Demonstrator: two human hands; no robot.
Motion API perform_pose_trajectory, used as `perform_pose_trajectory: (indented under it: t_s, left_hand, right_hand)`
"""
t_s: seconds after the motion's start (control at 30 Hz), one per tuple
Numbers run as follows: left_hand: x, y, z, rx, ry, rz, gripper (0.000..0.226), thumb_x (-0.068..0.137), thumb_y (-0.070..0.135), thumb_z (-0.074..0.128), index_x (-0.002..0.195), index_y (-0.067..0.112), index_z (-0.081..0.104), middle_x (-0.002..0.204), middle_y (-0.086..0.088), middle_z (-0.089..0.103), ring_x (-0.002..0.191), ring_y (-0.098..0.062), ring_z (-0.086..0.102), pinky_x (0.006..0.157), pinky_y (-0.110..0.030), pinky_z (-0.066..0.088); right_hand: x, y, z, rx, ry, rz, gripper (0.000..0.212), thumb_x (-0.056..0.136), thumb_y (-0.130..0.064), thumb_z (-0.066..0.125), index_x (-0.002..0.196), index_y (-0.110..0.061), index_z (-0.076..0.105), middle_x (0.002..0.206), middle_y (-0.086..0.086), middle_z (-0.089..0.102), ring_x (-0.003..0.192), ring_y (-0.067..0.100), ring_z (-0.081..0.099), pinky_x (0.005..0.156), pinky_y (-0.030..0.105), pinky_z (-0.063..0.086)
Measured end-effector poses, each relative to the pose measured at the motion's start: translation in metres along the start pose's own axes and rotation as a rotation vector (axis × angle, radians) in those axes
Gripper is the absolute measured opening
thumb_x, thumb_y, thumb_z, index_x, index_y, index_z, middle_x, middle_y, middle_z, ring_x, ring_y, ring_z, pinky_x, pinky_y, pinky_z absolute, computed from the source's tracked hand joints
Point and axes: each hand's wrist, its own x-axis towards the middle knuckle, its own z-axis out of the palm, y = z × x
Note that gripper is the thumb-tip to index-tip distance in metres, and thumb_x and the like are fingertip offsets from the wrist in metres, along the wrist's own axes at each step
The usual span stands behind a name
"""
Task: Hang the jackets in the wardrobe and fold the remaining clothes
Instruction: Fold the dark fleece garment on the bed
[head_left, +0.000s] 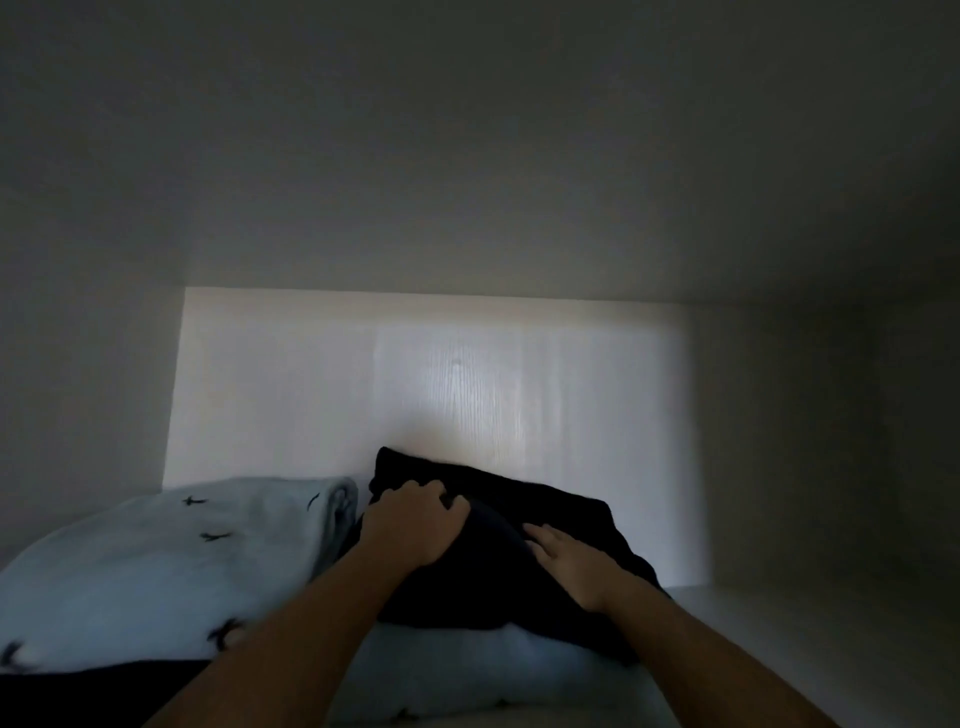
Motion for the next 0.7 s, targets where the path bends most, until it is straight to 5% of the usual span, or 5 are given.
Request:
perform_pose_trajectory:
  t_s: [0.1,0.27,0.47,0.6,0.7]
  left_hand:
    - [-0.027,0.011,-0.008,0.122,0.164,0.043,0.044,0.096,0.047,0.028,0.118,0.019,0.054,0.123,-0.007,0.055,0.108,-0.025,0.050,0.079,-0.034,0.040]
    - [-0.095,0.051,-0.041,0.170,-0.058,0.133,0.056,0.097,0.047,0.032,0.146,0.019,0.029,0.152,-0.006,0.029,0.136,-0.028,0.030,0.107,-0.045,0.033]
    - [-0.222,0.150,-0.103,-0.085,-0.021,0.508,0.043,0.090,0.042,0.048,0.130,0.026,0.046,0.128,0.005,0.052,0.116,-0.019,0.053,0.087,-0.032,0.045]
    - [-0.342,0.215,-0.128,-0.471,-0.038,0.727,0.036,0.080,0.050,0.045,0.109,0.033,0.056,0.111,0.016,0.061,0.102,-0.009,0.060,0.085,-0.033,0.048]
    - [-0.448,0.273,-0.125,-0.786,-0.221,0.827,0.031,0.079,0.046,0.047,0.102,0.031,0.061,0.097,0.022,0.063,0.095,0.002,0.060,0.085,-0.029,0.048]
  right_hand:
    - [-0.057,0.002,-0.007,-0.161,0.011,0.003,0.054,0.102,-0.049,0.020,0.153,-0.030,0.017,0.160,-0.001,0.019,0.145,0.021,0.020,0.117,0.044,0.016]
    - [-0.171,-0.008,-0.032,-0.136,0.029,-0.018,0.057,0.098,-0.049,0.039,0.150,-0.030,0.026,0.156,-0.002,0.026,0.140,0.021,0.032,0.111,0.035,0.029]
    - [-0.357,-0.016,-0.055,-0.040,0.298,0.007,0.050,0.092,-0.032,0.055,0.140,-0.028,0.040,0.142,-0.005,0.046,0.126,0.014,0.047,0.104,0.028,0.037]
    - [-0.530,-0.021,-0.058,0.127,0.463,0.156,0.040,0.090,-0.024,0.058,0.129,-0.034,0.049,0.121,-0.020,0.053,0.106,-0.004,0.052,0.085,0.001,0.036]
    - [-0.671,-0.024,-0.053,0.159,0.554,0.378,0.034,0.092,-0.021,0.056,0.124,-0.030,0.052,0.118,-0.019,0.058,0.102,-0.006,0.055,0.086,0.013,0.044]
